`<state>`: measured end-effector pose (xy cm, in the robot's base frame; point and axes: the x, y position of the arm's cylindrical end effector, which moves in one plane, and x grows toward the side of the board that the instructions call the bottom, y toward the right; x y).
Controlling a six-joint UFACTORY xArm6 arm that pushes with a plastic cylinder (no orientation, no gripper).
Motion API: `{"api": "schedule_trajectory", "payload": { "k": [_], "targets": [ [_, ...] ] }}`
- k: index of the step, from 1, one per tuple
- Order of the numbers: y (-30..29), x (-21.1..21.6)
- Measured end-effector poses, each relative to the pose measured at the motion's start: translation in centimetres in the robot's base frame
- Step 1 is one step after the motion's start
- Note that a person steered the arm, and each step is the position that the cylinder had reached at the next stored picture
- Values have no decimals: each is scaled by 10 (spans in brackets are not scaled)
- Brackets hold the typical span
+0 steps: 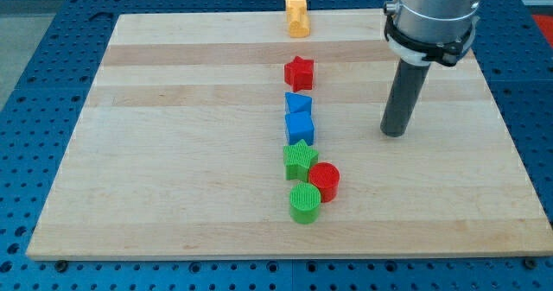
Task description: Push the red star to the left side of the green star
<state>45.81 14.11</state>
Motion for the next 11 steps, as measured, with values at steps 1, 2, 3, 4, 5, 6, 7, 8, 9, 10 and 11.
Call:
{"api": "schedule_trajectory", "payload": {
  "k": [1,2,3,4,5,6,7,8,9,10,11],
  "targets": [
    [0,-7],
    [1,-33],
    [-2,-42],
    [-9,-64],
    [-39,-71],
    [-56,-90],
    [-69,-112],
    [-113,-108],
    [-160,-125],
    [-210,-128],
    [-237,-119]
  ]
}}
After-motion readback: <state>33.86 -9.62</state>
